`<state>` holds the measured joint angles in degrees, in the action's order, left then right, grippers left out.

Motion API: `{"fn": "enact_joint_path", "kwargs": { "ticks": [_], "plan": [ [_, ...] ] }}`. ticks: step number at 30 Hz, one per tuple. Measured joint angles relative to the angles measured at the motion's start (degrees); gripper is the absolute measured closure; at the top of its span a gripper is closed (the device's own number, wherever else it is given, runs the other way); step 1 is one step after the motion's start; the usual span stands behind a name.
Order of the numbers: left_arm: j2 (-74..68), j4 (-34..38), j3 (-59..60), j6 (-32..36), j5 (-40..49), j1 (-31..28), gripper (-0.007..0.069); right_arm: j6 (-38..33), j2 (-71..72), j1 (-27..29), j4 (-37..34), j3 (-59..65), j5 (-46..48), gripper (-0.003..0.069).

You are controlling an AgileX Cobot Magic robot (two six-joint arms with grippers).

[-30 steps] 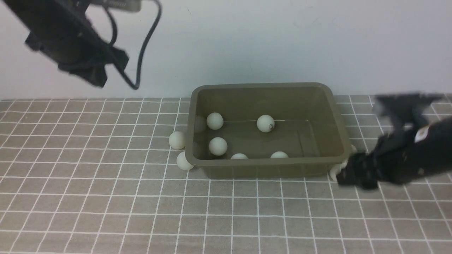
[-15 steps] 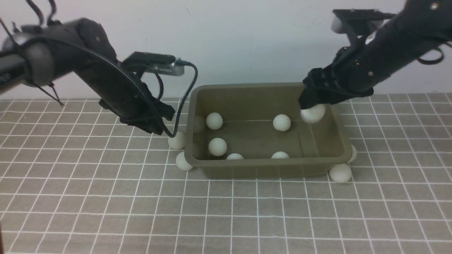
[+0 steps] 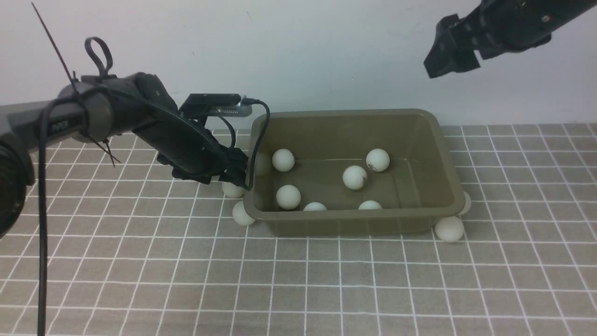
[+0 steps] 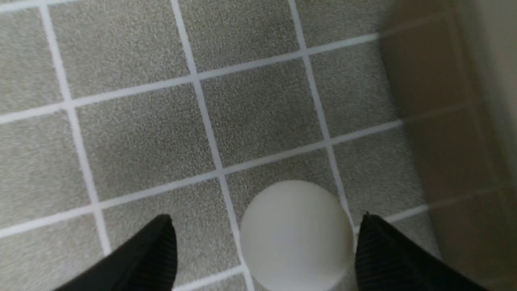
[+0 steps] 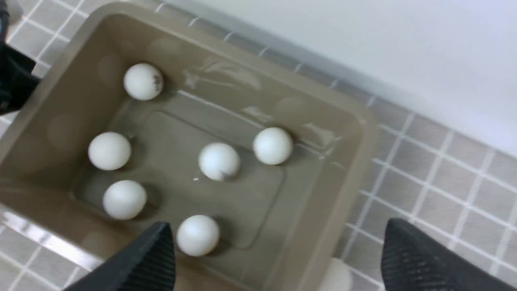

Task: Put the table tennis balls into the box on the grey coffee tablecloth.
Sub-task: 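Reach for and grasp a ping pong ball on the table beside the basket, then drop the ball into the bin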

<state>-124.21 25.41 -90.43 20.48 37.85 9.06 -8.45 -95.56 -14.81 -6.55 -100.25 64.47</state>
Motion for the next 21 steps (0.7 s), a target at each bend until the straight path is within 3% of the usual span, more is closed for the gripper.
{"fn": "enact_joint_path", "kwargs": {
  "ticks": [2, 6, 12, 16, 20, 21],
  "plan": [
    [-0.86, 0.12, 0.0, 0.62, -0.84, 0.0, 0.0106, 0.68, 0.34, 0.0, 1.6, 0.0, 0.23, 0.0053],
    [-0.84, -1.08, 0.0, 0.71, -0.4, 0.0, 0.0286, 4.11, 0.28, 0.0, 4.57, 0.0, 2.85, 0.0076],
    [5.18, -9.21, 0.12, -2.01, 2.58, -1.02, 0.0271, 8.45, 0.28, 1.16, 10.51, 0.0, 5.03, 0.014],
    [13.81, -10.15, 0.12, -3.36, 2.58, -2.02, 0.0271, 10.96, 0.28, 7.01, 13.75, 0.7, 6.62, 0.0253],
    [19.95, -8.86, 0.0, -1.13, 2.63, 0.01, 0.0271, 11.13, 0.34, 14.93, 10.74, 4.21, 6.78, 0.0415],
    [21.19, -8.34, -0.06, -0.32, 2.97, 2.11, 0.0271, 10.09, 0.34, 19.17, 6.01, 6.99, 6.65, 0.0525]
  ]
}}
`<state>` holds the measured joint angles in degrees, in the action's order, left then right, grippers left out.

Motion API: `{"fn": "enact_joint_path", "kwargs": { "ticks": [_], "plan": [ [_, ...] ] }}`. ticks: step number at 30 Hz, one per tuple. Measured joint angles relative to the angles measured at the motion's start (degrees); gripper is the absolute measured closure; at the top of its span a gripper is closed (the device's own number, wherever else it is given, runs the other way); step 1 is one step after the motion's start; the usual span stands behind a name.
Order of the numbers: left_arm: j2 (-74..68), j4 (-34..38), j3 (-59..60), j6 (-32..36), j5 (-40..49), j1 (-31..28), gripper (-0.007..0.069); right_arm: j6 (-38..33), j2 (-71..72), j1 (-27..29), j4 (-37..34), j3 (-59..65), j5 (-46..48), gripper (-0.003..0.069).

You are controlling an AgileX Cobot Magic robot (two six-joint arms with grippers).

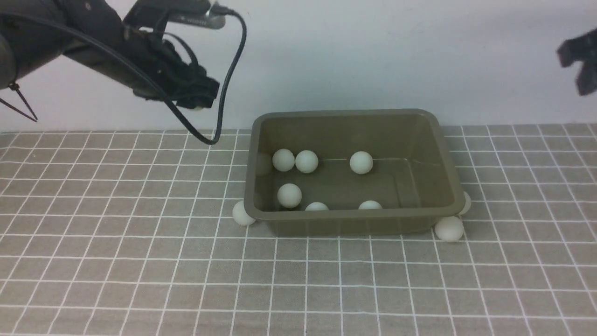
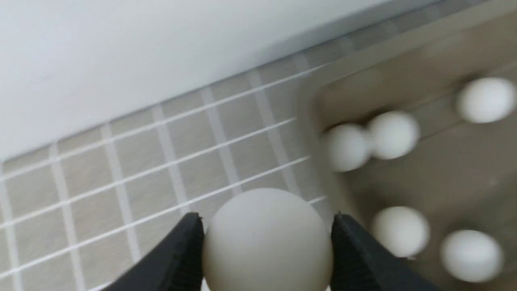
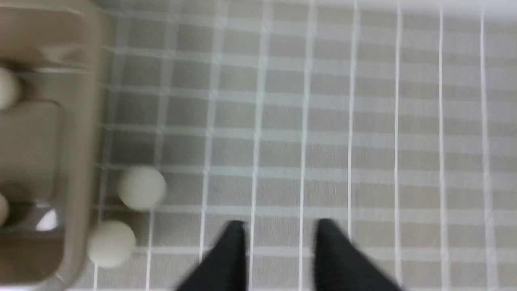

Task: Put the table tennis balls into the box on the grey coffee tablecloth.
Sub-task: 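Drop the ball into the bin, then reach for and grasp a ping pong ball on the table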

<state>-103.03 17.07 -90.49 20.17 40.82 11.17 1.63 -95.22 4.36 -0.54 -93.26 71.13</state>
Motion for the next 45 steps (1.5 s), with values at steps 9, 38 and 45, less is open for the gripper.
{"fn": "enact_joint_path", "kwargs": {
  "ticks": [9, 38, 45],
  "plan": [
    [-5.85, 0.17, -4.92, -1.37, 4.4, 8.45, 0.0271, -15.04, -0.72, 2.8, -19.29, 18.94, -11.34, 0.0631],
    [-17.51, -8.14, -19.06, -10.18, 16.31, 9.28, 0.0075, -15.86, -24.22, -4.27, -26.68, 13.64, -28.16, 0.011],
    [-17.15, -17.08, -27.12, -16.8, 24.0, 9.28, 0.0255, -15.86, -24.5, -4.21, -25.15, 13.52, -28.6, 0.0312]
  ]
}}
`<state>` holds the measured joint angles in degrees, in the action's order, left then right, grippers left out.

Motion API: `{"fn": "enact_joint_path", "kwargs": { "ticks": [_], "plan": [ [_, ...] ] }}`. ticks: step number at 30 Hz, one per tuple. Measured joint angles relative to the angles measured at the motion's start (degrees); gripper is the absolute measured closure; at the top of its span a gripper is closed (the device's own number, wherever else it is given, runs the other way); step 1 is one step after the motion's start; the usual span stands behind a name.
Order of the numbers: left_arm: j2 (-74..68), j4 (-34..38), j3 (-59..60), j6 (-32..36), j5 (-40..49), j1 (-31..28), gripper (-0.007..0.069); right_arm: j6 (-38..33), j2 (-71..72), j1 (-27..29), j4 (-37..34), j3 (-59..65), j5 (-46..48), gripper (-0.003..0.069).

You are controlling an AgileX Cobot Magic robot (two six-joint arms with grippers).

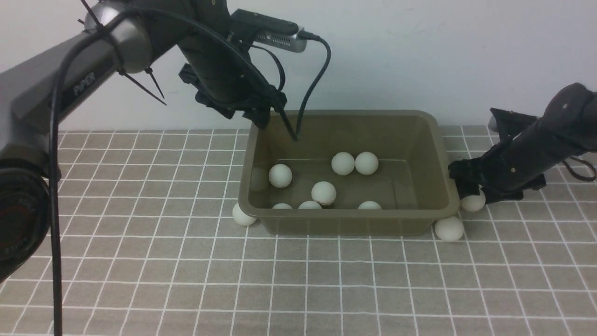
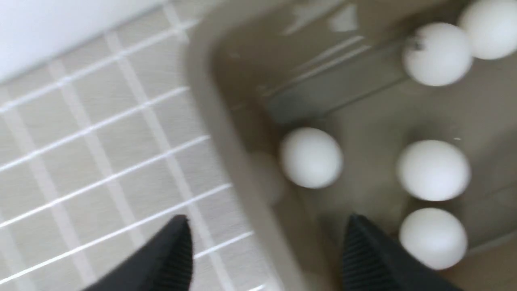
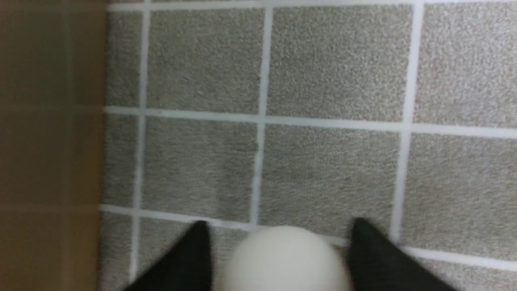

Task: Put the table tennis balls into the box on the grey coffee tablecloth.
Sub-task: 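Reach for and grasp a ping pong ball on the table, then release the ping pong ball into the bin and lift the gripper away, then reach for and grasp a ping pong ball on the table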

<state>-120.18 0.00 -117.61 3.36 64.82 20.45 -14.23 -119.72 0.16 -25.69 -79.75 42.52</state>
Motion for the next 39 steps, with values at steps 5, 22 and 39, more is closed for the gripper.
{"fn": "enact_joint_path", "kwargs": {
  "ticks": [5, 22, 39],
  "plan": [
    [1.49, -5.54, -4.02, -0.26, 5.64, -0.32, 0.0517, 2.17, 3.71, 2.35, 2.72, 0.18, 4.2, 0.03],
    [6.74, 7.7, 4.59, 3.24, 6.71, -10.97, 0.0629, -0.98, 13.05, -11.04, -1.44, -13.69, 10.44, 0.0259],
    [8.24, 8.35, 17.4, 6.08, 6.39, -10.97, 0.0629, 8.14, 23.46, 0.51, 18.66, -12.38, 27.72, 0.0615]
  ]
}}
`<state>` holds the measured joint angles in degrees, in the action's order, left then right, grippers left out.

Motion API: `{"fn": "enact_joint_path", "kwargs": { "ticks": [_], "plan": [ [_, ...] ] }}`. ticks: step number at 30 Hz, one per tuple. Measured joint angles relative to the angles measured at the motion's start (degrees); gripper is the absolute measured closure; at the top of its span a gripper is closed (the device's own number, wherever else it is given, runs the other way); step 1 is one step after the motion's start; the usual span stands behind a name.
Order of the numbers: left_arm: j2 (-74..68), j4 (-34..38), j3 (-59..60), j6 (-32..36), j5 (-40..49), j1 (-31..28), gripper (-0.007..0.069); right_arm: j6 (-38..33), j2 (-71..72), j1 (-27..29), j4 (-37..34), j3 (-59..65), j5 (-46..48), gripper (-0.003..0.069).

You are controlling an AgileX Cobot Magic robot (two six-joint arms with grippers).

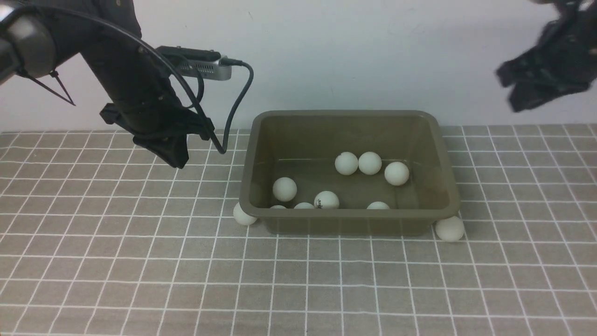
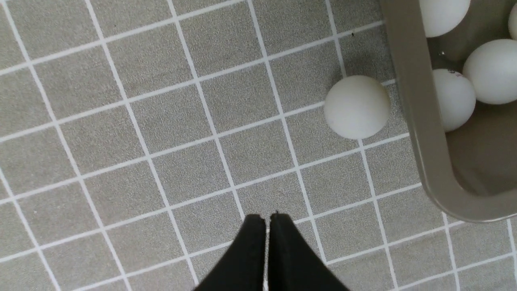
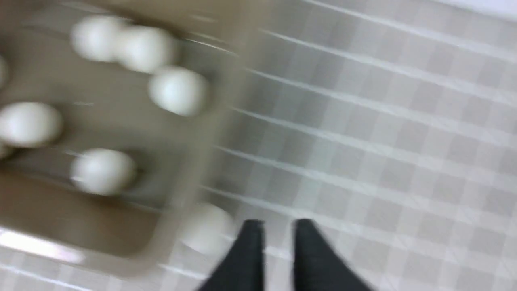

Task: Put the table tennis balls into the box on the grey coffee tablecloth.
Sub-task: 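Reach for and grasp a ping pong ball on the table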

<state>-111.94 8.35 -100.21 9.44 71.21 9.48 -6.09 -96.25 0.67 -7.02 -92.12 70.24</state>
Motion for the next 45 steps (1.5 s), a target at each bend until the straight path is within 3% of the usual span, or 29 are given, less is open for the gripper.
{"fn": "enact_joint_path", "kwargs": {
  "ticks": [4, 8, 11, 13, 15, 20, 24, 33, 37, 45],
  "plan": [
    [0.0, 1.84, 0.07, 0.87, -0.15, 0.0, 0.0629, 0.61, 2.77, 7.99, -6.66, 11.58, -0.28, 0.0662],
    [0.07, 5.92, 0.07, 3.57, -0.25, 0.0, 0.0629, -5.18, 2.71, 9.03, -15.92, 24.25, -6.86, 0.0634],
    [0.07, 7.62, 0.07, 4.66, -0.3, 0.0, 0.0629, -11.23, 2.6, 6.6, -21.94, 30.76, -14.15, 0.0556],
    [0.07, 8.05, 0.07, 4.79, -0.42, 0.0, 0.0629, -16.34, 1.67, 3.08, -23.77, 33.17, -19.96, 0.0459],
    [0.07, 8.05, 0.07, 4.92, -0.42, 0.0, 0.0629, -17.69, 0.91, 1.52, -23.89, 33.43, -21.99, 0.0414],
    [0.07, 8.0, 0.07, 5.14, -0.67, 0.0, 0.0629, -19.95, -4.13, -4.64, -22.65, 33.62, -30.57, 0.0186],
    [0.07, 8.0, 0.07, 5.19, -0.67, 0.0, 0.0629, -20.0, -6.85, -5.98, -21.37, 33.67, -32.97, 0.0124],
    [0.07, 8.0, 0.07, 5.19, -0.67, 0.0, 0.0629, -20.0, -10.29, -7.39, -21.22, 33.67, -41.26, 0.0135],
    [0.07, 8.0, 0.07, 5.19, -0.67, 0.0, 0.0629, -20.01, -11.23, -7.43, -21.22, 33.67, -41.96, 0.0298],
    [0.07, 7.94, 0.07, 5.24, -0.67, 0.0, 0.0629, -17.12, -1.84, -6.36, -20.42, 33.66, -30.37, 0.0296]
  ]
}}
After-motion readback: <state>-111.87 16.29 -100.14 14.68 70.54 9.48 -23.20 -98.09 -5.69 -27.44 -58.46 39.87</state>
